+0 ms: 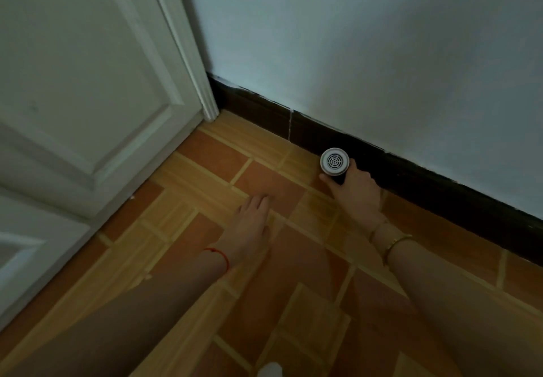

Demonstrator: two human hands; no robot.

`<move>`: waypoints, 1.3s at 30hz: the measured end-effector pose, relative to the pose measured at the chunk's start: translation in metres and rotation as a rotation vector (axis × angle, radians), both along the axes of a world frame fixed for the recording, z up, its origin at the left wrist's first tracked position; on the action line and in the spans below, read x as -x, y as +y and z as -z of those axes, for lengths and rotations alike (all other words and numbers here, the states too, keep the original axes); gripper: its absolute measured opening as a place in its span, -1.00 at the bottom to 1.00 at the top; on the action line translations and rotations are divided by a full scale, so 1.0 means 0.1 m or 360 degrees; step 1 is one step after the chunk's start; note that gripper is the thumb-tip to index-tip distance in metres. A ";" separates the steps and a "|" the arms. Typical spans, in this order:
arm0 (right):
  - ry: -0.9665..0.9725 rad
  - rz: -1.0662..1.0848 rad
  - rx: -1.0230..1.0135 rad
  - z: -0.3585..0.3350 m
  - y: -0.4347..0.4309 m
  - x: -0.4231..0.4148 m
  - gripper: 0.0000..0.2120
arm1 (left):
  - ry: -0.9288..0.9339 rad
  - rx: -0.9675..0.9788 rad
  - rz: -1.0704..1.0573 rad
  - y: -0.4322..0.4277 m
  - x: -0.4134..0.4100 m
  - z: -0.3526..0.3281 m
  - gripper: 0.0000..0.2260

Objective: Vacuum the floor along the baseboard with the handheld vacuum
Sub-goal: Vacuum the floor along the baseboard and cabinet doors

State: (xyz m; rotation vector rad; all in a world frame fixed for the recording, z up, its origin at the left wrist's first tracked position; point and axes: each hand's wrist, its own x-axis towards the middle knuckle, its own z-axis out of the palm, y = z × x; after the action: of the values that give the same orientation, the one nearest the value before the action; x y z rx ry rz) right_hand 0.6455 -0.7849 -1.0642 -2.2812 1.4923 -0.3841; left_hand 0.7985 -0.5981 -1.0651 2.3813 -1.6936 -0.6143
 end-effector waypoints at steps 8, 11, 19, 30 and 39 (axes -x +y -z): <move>-0.0247 -0.0099 -0.0284 -0.03 0.28 -0.60 -0.41 | -0.0094 -0.0013 -0.0208 0.52 -0.32 0.02 -0.39; -0.0226 -0.0145 -0.0427 -0.05 0.43 -0.76 -0.45 | -0.0087 -0.0029 -0.0335 0.69 -0.42 0.02 -0.42; -0.0161 -0.0564 -0.0736 -0.13 0.86 -0.98 -0.63 | -0.0061 -0.0112 -0.0620 1.03 -0.61 0.01 -0.39; 0.0187 -0.0819 -0.0504 -0.20 1.02 -1.00 -0.42 | -0.0046 -0.0134 -0.0677 1.10 -0.58 0.11 -0.38; 0.0085 -0.0737 -0.0549 -0.15 1.03 -1.00 -0.42 | -0.0011 -0.0160 -0.0724 1.11 -0.61 0.12 -0.40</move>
State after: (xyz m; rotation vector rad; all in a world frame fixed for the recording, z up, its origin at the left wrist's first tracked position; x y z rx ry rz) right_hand 0.7455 -0.6816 -1.0495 -2.2674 0.9166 0.0642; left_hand 0.8593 -0.4870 -1.0767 2.7081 -1.0800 -0.6206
